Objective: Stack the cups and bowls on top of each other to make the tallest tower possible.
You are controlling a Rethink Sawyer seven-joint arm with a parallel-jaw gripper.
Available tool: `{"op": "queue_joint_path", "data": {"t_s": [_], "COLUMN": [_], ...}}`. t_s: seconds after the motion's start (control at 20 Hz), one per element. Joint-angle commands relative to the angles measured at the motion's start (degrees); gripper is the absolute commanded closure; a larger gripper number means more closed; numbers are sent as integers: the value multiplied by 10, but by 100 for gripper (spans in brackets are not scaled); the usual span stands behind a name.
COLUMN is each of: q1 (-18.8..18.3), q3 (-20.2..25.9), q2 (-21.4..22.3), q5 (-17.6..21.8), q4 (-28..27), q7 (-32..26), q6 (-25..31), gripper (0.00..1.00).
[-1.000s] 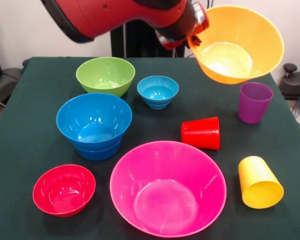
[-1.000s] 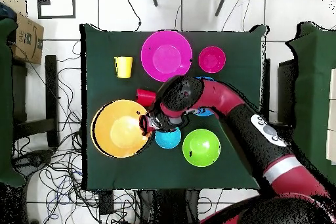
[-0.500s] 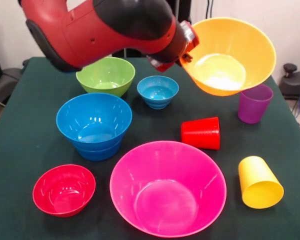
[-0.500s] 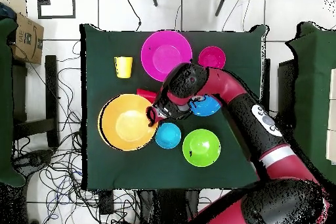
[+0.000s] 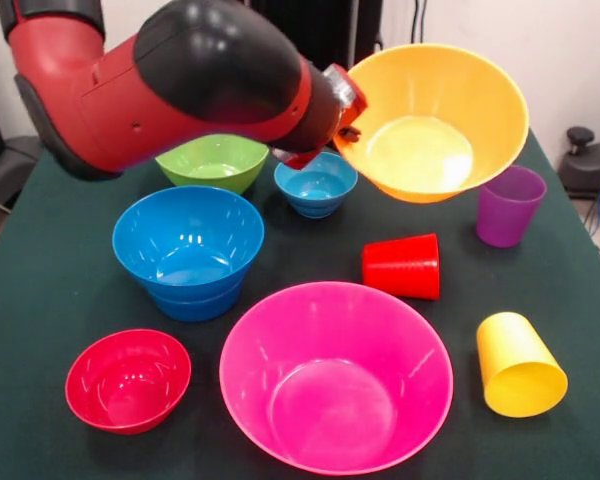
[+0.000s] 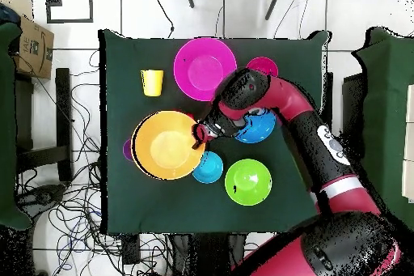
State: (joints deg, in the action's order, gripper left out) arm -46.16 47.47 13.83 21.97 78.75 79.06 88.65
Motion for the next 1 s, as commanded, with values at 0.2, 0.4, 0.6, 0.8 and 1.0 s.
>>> {"op": "queue_joint_path", "data": {"t_s": [0.2, 0.4, 0.6, 0.8, 1.0], "q1": [14, 20, 24, 20, 21], "q3": [19, 22, 26, 31, 33], "q2": [-34, -44, -53, -54, -27], "q5": [37, 51, 62, 70, 91], "q4": [-131, -173, -210, -223, -235], "q7": [-224, -245, -262, -270, -280], "q6": [121, 156, 186, 201, 219], "gripper": [100, 100, 100, 100, 100]}}
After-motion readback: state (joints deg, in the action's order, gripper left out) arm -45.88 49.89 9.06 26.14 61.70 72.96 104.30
